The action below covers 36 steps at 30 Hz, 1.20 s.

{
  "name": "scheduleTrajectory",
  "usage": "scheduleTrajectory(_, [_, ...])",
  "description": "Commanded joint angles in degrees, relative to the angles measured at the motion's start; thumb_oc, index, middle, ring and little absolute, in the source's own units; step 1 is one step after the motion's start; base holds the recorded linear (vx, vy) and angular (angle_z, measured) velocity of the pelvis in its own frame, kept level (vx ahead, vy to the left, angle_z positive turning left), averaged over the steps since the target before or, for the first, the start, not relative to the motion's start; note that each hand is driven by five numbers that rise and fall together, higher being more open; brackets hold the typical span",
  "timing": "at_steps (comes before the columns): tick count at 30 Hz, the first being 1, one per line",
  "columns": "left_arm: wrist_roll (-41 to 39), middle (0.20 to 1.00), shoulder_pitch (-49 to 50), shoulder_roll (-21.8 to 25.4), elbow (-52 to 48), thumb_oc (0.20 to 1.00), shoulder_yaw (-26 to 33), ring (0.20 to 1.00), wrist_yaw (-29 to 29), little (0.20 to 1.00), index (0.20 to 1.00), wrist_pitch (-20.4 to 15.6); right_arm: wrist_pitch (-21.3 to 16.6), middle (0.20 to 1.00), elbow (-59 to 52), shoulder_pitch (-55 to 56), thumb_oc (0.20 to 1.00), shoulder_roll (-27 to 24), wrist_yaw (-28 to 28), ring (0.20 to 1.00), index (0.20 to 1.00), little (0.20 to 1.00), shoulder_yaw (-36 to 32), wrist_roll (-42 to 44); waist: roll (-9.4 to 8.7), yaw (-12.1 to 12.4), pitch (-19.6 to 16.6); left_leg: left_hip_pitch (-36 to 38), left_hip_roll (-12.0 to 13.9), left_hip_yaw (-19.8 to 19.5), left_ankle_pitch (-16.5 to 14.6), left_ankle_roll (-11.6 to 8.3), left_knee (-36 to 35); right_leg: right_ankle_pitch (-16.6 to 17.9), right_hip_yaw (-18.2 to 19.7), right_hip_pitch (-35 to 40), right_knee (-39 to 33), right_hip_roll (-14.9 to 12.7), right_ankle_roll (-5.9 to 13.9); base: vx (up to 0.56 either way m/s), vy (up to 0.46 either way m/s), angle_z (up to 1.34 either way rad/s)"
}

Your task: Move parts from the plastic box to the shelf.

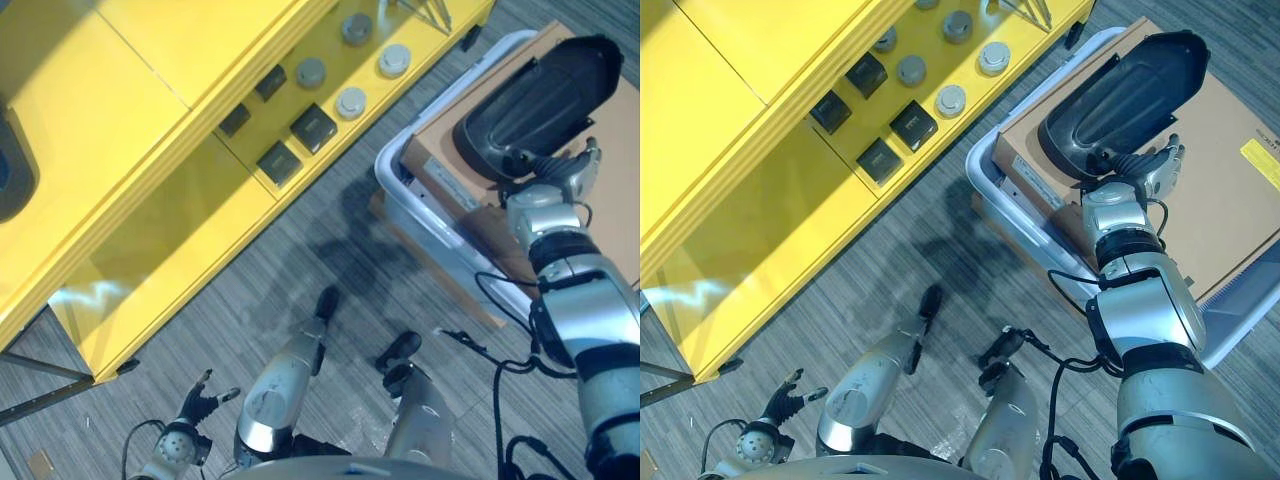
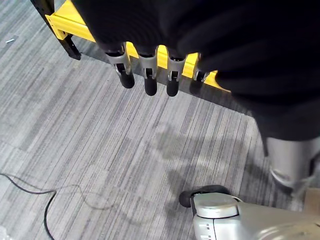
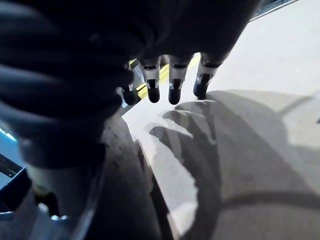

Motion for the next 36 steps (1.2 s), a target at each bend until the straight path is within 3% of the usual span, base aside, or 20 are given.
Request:
scheduleTrajectory(1, [-1.1, 1.000, 0.5, 3.8, -1.7, 1.000, -1.6, 1.000, 0.1, 1.000, 1.000, -0.8, -1.5, 0.200, -1.7, 1.0, 0.200, -3.4, 0.1, 0.200, 0.200, 0.200, 1.3, 0.7, -0.57, 1.2, 1.1, -4.8, 1.6, 1.5, -7.0, -1.94, 8.5, 3.7, 3.3, 3.6, -6.2, -3.6, 6.45, 0.00, 0.000, 0.00])
scheduleTrajectory(14, [-1.0, 1.000, 0.5, 4.3, -2.0, 1.000, -1.5, 1.000, 0.6, 1.000, 1.000, -1.5, -2.7, 0.200, -1.6, 2.3, 0.200, -5.3, 0.9, 0.200, 0.200, 0.200, -0.3, 2.3, -0.95, 0.1, 0.7, -3.6, 2.2, 2.3, -7.1, -1.99, 7.8, 3.8, 3.6, 4.3, -6.9, -3.1, 6.68, 0.00, -0.004, 0.00])
scheduleTrajectory(17, [-0.9, 1.000, 0.7, 4.4, -2.3, 1.000, -1.4, 1.000, 0.7, 1.000, 1.000, -2.9, -3.0, 0.200, -2.7, 3.5, 0.200, -5.7, 1.1, 0.200, 0.200, 0.200, -0.5, 2.9, -0.99, -0.3, 0.2, -2.7, 2.5, 2.8, -7.2, -2.06, 7.6, 3.8, 3.5, 5.0, -7.1, -3.1, 6.66, -0.04, -0.040, -0.03])
scheduleTrajectory(23, [-5.7, 1.000, 0.6, 4.9, -8.6, 1.000, 0.3, 1.000, -1.8, 1.000, 1.000, -7.5, -8.3, 0.200, -10.8, 9.0, 0.200, -4.6, 0.6, 0.200, 0.200, 0.200, -4.6, 2.2, -1.88, -1.8, -2.8, 1.7, 3.8, 4.2, -7.2, -2.47, 4.5, 3.9, 3.4, 8.6, -9.3, -2.2, 6.73, -0.03, -0.083, -0.10])
scheduleTrajectory(27, [-15.6, 1.000, 1.0, 5.3, -18.3, 1.000, 3.7, 1.000, -10.6, 1.000, 1.000, -4.9, -9.2, 0.200, -20.4, 17.2, 0.200, -3.8, 1.1, 0.200, 0.200, 0.200, -10.3, -0.1, -3.10, -3.4, -6.0, 5.6, 4.8, 5.8, -5.7, -2.38, 1.2, 5.9, 2.6, 12.2, -13.0, -1.0, 6.24, -0.04, -0.098, -0.13])
scheduleTrajectory(31, [-18.6, 1.000, 0.8, 5.8, -25.7, 1.000, 5.6, 1.000, -15.0, 1.000, 1.000, -1.4, -7.6, 0.200, -28.9, 23.5, 0.200, -2.2, 2.3, 0.200, 0.200, 0.200, -13.7, -2.6, -4.21, -4.7, -8.8, 9.4, 5.6, 7.3, -5.6, -2.65, -1.1, 6.7, 2.9, 15.8, -16.0, 0.1, 6.44, 0.03, -0.116, -0.16])
scheduleTrajectory(34, [-19.7, 1.000, -0.8, 5.8, -30.1, 1.000, 6.1, 1.000, -17.2, 1.000, 1.000, 2.4, -5.4, 0.200, -34.5, 26.8, 0.200, -0.6, 3.1, 0.200, 0.200, 0.200, -13.6, -5.2, -4.77, -5.7, -10.8, 12.3, 6.2, 8.2, -5.6, -2.82, -2.5, 7.3, 3.5, 18.2, -17.9, 0.7, 6.60, 0.06, -0.097, -0.20])
scheduleTrajectory(36, [-18.0, 1.000, -2.9, 5.4, -31.5, 1.000, 5.9, 1.000, -19.0, 1.000, 1.000, 2.9, -4.5, 0.200, -37.2, 27.9, 0.200, 0.3, 3.7, 0.200, 0.200, 0.200, -12.6, -7.5, -5.24, -6.7, -12.3, 13.9, 6.6, 8.7, -5.6, -2.86, -3.1, 7.6, 4.1, 19.4, -18.7, 1.2, 6.56, 0.06, -0.103, -0.33])
